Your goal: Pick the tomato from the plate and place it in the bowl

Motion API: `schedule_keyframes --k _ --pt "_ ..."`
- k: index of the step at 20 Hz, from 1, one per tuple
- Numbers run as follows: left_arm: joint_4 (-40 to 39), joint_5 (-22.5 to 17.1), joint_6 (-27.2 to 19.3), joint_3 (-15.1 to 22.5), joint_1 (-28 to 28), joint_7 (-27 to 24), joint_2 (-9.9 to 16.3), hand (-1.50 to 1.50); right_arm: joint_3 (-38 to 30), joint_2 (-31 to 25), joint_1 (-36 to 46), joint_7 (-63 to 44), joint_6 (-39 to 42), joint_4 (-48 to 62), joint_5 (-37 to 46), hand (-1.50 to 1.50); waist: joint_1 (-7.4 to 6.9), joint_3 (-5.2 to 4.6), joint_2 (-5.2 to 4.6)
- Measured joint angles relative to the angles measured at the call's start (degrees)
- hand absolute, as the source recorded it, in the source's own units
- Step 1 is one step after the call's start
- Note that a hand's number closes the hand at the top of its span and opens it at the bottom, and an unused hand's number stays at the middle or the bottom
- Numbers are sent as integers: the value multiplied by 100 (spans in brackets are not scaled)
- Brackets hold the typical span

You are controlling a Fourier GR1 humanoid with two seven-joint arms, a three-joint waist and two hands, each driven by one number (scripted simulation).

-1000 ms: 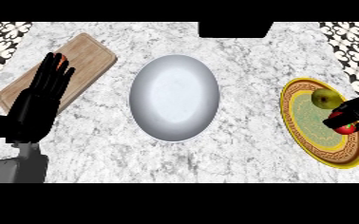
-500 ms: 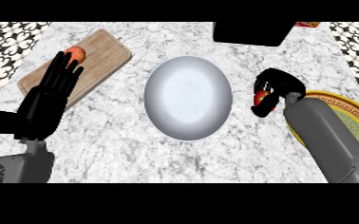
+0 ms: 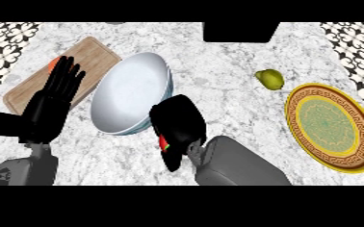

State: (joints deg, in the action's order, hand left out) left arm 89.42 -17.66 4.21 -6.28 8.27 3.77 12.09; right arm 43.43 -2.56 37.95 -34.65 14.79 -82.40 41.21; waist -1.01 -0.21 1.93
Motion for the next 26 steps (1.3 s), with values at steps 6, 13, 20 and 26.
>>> schedule_keyframes --k 6,13,20,26 --pt "9 -86 30 -218 -10 -34 132 0 619 187 144 -1921 149 -1802 645 150 158 11 -63" --pt "63 23 -88 -149 77 -46 15 0 308 180 303 -2488 333 -2729 992 150 138 17 -144" --pt "140 -13 -8 -196 71 0 62 0 -642 167 513 -2159 71 -2123 1186 150 82 19 -185" --pt "234 -38 2 -191 29 96 24 0 -1459 182 602 -1412 -615 -1198 1145 150 47 22 -200"
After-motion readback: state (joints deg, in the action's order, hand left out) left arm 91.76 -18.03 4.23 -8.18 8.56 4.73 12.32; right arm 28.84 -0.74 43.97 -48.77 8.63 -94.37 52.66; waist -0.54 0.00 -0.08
